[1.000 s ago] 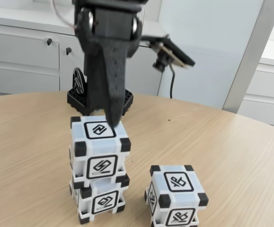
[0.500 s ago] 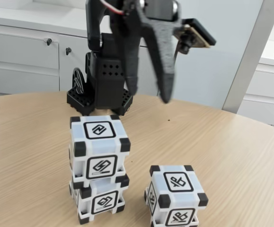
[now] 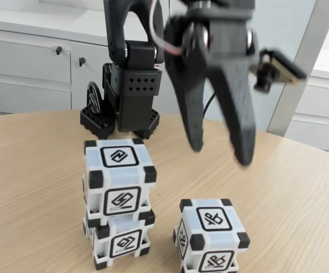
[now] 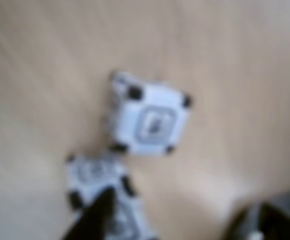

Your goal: Stack cubes from left to right.

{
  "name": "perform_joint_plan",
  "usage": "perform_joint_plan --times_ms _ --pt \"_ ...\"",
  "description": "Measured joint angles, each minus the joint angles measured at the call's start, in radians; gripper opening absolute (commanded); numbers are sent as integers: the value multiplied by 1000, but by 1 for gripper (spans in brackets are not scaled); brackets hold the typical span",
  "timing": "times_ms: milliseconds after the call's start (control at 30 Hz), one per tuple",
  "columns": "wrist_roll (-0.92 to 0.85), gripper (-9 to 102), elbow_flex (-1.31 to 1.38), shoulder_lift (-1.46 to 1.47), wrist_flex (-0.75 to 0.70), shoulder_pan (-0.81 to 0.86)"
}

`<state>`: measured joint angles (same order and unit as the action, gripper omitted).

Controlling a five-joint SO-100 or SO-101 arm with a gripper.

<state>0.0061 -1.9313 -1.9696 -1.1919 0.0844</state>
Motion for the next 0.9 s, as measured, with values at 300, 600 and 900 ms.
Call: perform_joint_plan --times_ms 300,600,900 --pt "18 31 0 215 94 0" --pt "18 34 0 267 181 0" --pt "75 34 0 282 186 0"
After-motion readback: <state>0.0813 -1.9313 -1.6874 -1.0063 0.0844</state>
